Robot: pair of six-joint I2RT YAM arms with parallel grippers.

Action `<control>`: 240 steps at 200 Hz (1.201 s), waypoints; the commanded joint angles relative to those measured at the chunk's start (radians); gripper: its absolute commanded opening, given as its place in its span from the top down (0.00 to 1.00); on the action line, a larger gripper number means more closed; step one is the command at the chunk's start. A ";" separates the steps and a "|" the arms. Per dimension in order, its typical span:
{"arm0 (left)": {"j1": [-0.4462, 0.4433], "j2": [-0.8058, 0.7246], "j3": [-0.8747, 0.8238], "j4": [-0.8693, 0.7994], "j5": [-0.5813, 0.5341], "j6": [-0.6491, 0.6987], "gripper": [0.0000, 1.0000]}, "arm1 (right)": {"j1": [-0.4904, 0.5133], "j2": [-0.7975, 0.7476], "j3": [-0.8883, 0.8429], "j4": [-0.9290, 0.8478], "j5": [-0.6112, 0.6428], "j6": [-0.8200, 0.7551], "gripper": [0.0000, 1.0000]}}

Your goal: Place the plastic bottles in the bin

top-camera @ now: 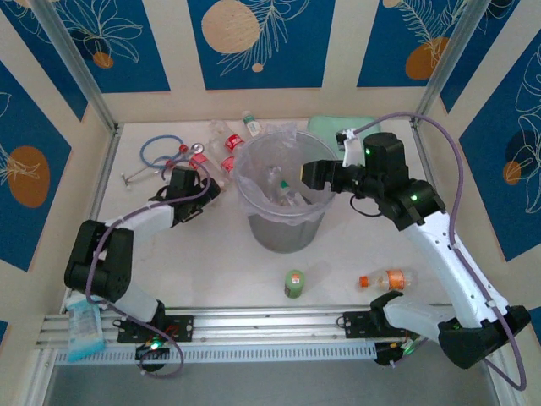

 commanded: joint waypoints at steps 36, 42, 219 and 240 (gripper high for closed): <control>0.012 0.063 -0.012 0.080 0.012 -0.048 0.21 | -0.009 -0.039 -0.021 -0.001 0.031 0.003 0.18; 0.012 0.060 -0.022 0.084 0.010 -0.050 0.24 | -0.009 -0.040 -0.022 -0.002 0.031 0.005 0.18; -0.118 -0.840 0.015 -0.398 0.245 0.385 0.74 | 0.127 0.259 0.344 0.072 -0.129 -0.040 0.18; -0.171 -0.909 0.052 -0.411 0.284 0.432 0.77 | 0.232 0.367 0.486 0.030 -0.078 -0.088 0.16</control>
